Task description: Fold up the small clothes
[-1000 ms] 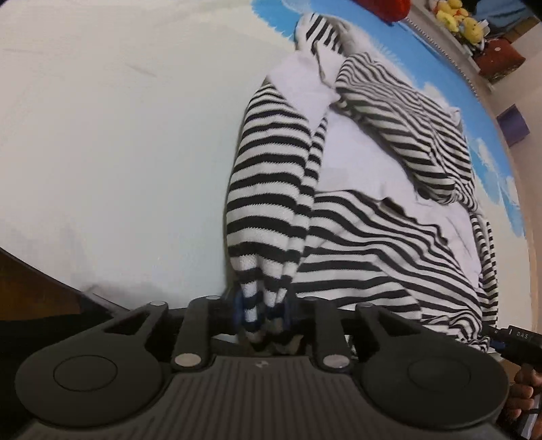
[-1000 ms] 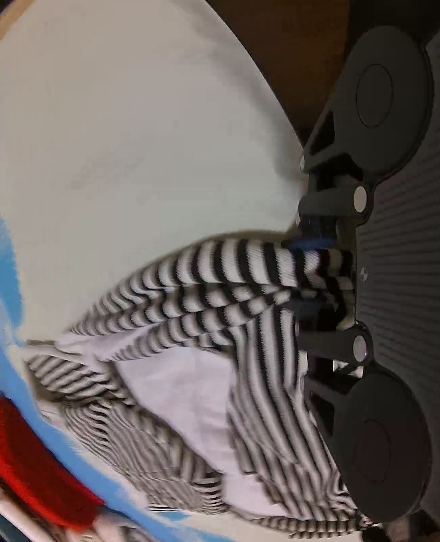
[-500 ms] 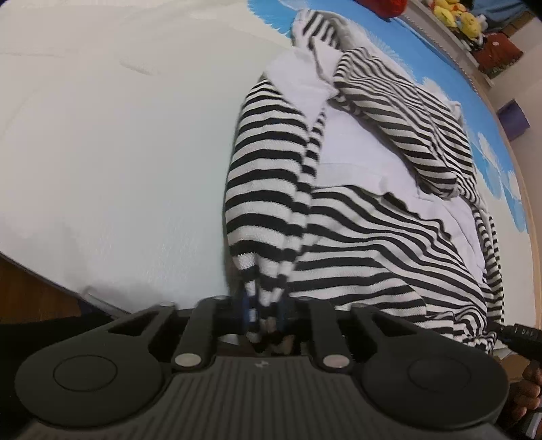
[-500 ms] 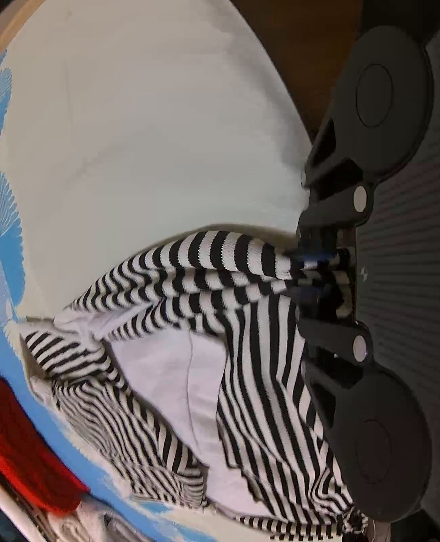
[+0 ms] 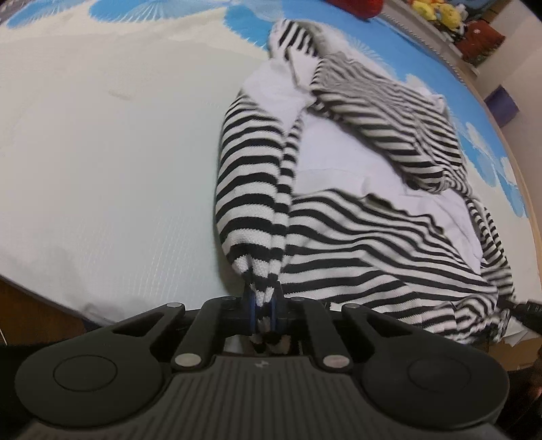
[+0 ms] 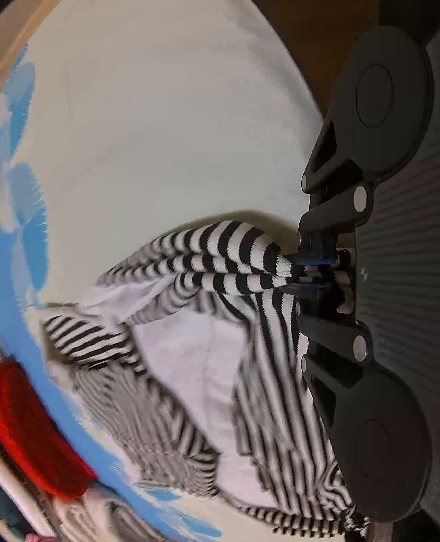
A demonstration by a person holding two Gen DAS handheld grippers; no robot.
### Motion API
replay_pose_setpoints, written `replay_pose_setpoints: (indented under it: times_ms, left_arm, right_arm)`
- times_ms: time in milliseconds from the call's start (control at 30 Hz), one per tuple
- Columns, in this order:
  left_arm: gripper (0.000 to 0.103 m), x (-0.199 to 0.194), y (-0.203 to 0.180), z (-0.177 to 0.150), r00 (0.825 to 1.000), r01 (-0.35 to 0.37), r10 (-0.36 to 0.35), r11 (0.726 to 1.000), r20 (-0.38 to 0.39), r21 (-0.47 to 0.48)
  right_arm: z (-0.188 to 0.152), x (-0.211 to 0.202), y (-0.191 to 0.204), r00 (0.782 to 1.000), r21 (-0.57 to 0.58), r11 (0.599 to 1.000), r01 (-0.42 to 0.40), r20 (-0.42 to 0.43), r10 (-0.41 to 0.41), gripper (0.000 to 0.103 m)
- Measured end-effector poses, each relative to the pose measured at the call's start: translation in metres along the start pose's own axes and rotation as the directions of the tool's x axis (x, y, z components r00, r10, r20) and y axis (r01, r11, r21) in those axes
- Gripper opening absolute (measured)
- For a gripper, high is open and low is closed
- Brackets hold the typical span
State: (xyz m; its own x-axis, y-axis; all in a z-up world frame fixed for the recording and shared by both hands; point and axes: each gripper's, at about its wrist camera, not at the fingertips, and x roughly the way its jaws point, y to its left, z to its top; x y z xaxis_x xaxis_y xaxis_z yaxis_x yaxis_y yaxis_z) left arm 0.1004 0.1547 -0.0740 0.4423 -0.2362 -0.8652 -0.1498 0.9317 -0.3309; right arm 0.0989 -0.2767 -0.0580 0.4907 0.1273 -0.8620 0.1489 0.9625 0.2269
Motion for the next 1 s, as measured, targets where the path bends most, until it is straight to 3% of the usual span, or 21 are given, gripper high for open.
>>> replay_pose_setpoints:
  times_ms: [167, 267, 400, 533, 633, 767, 833, 1000]
  left_arm:
    - [0.007, -0.037, -0.010, 0.013, 0.994, 0.051, -0.055, 0.998, 0.091, 0.048]
    - [0.007, -0.068, -0.012, 0.027, 0.983, 0.097, -0.107, 0.993, 0.150, 0.073]
    - [0.007, -0.124, -0.014, 0.034, 0.957, 0.180, -0.204, 0.975, 0.206, 0.129]
    - [0.007, -0.179, -0.003, 0.029, 0.931, 0.272, -0.292, 0.955, 0.217, 0.119]
    - [0.007, -0.194, 0.000, 0.030, 0.915, 0.332, -0.346, 0.938, 0.208, 0.098]
    - [0.007, -0.157, 0.006, 0.059, 0.934, 0.329, -0.328, 0.944, 0.141, 0.014]
    - [0.007, -0.126, 0.010, 0.083, 0.939, 0.332, -0.325, 0.943, 0.115, -0.041]
    - [0.009, -0.030, 0.024, 0.162, 0.951, 0.308, -0.305, 0.933, 0.044, -0.186]
  right_arm:
    - [0.013, -0.032, 0.001, 0.989, -0.009, 0.997, -0.081, 0.121, 0.082, 0.008]
    - [0.023, -0.059, 0.000, 0.972, -0.021, 0.989, -0.147, 0.182, 0.149, 0.007]
    - [0.030, -0.108, -0.008, 0.932, -0.003, 0.964, -0.265, 0.255, 0.257, 0.007]
    - [0.019, -0.166, -0.020, 0.879, -0.018, 0.928, -0.372, 0.313, 0.359, 0.007]
    - [0.011, -0.191, -0.026, 0.855, -0.032, 0.912, -0.410, 0.335, 0.396, 0.007]
    - [0.032, -0.170, -0.027, 0.867, 0.016, 0.904, -0.428, 0.292, 0.405, 0.007]
    - [0.054, -0.142, -0.021, 0.892, 0.037, 0.919, -0.394, 0.258, 0.372, 0.007]
    - [0.133, -0.049, -0.005, 0.929, 0.097, 0.931, -0.351, 0.160, 0.333, 0.007]
